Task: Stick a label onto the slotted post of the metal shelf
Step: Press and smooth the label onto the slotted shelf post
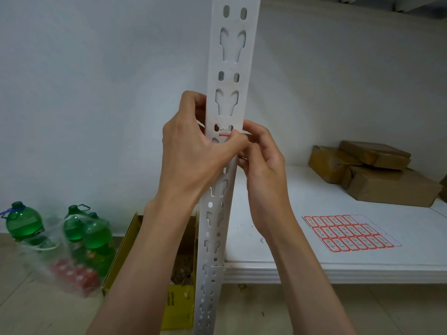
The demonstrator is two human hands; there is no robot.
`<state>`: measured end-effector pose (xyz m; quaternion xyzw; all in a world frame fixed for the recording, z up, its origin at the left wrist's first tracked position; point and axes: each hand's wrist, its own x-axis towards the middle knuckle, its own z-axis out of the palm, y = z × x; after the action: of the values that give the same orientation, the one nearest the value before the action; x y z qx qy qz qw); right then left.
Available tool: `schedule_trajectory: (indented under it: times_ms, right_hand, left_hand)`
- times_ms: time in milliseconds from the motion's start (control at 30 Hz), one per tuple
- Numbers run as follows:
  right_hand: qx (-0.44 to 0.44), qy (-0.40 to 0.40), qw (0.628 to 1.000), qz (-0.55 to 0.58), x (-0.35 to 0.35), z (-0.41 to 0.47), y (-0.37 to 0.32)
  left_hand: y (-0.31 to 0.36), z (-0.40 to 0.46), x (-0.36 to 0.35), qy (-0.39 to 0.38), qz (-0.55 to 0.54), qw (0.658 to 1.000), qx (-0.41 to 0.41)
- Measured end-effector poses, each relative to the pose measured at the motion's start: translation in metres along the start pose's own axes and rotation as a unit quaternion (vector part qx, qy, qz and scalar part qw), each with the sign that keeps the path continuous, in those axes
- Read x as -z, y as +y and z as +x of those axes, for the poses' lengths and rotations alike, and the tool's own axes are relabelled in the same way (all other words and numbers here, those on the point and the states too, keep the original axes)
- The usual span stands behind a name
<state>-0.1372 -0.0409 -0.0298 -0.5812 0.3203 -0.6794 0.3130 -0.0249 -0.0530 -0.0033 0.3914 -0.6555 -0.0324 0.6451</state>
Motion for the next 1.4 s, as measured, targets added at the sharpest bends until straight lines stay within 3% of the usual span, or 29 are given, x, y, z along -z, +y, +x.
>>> schedule_trajectory:
  times_ms: [500, 833, 1400]
  right_hand:
    - [0.001, -0.004, 1.000, -0.014, 0.000, 0.000, -0.001]
    - [-0.008, -0.006, 1.000, -0.004, -0.001, 0.000, -0.003]
    - [-0.005, 0.002, 1.000, -0.013, -0.002, 0.000, 0.000]
  left_hand:
    - [-0.003, 0.002, 0.003, 0.013, 0.045, 0.998, -0.031]
    - [-0.010, 0.001, 0.011, -0.028, -0.034, 0.999, -0.001]
    - [0.004, 0.005, 0.009, -0.011, 0.069, 0.997, -0.017]
